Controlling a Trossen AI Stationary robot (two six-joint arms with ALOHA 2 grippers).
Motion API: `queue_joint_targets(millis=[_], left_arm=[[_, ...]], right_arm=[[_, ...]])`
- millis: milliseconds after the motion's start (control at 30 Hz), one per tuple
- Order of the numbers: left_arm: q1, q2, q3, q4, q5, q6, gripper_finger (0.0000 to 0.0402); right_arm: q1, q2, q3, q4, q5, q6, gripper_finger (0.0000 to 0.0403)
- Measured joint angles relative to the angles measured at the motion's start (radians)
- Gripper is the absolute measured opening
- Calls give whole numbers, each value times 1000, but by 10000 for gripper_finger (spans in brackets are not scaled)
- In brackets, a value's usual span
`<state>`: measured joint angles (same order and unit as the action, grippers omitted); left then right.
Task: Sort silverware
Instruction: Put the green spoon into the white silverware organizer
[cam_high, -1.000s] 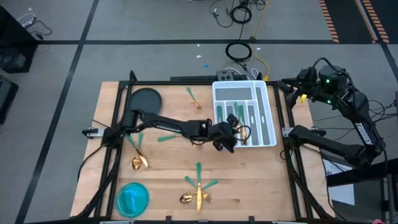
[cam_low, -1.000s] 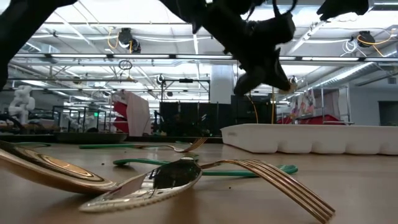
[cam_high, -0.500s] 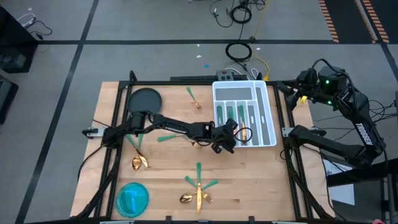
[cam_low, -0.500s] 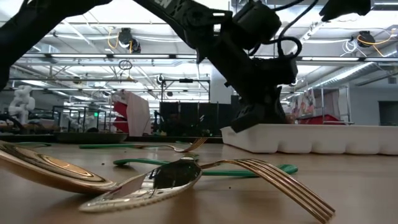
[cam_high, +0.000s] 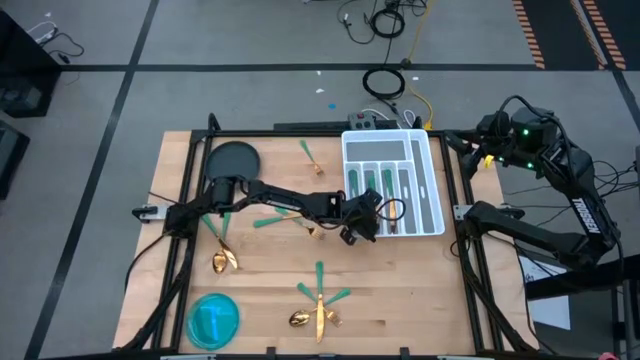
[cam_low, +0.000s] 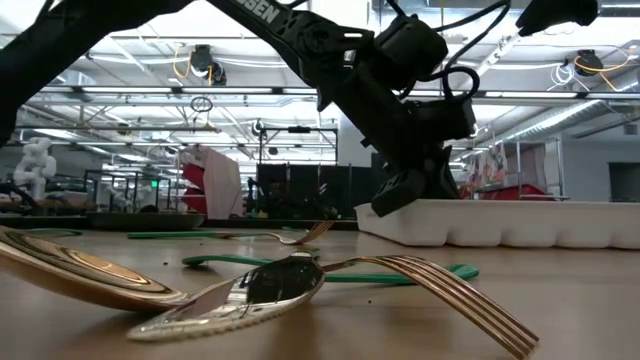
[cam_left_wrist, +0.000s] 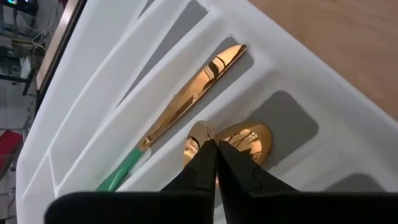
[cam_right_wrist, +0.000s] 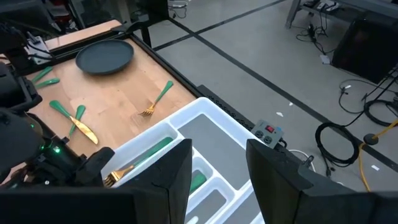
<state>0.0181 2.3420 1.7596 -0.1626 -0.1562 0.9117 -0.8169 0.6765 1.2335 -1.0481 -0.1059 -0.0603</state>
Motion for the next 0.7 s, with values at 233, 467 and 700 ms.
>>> queue_joint_targets(millis=[233, 467, 700], left_arm=[[5, 0, 0, -1, 27, -14, 31], [17, -1, 0, -1, 52, -45, 33], [-2, -14, -1, -54, 23, -38, 34]], right_arm=[[0, 0, 0, 0, 0, -8, 146], [0, 0, 0, -1, 0, -21, 146], [0, 0, 0, -1, 0, -35, 146]])
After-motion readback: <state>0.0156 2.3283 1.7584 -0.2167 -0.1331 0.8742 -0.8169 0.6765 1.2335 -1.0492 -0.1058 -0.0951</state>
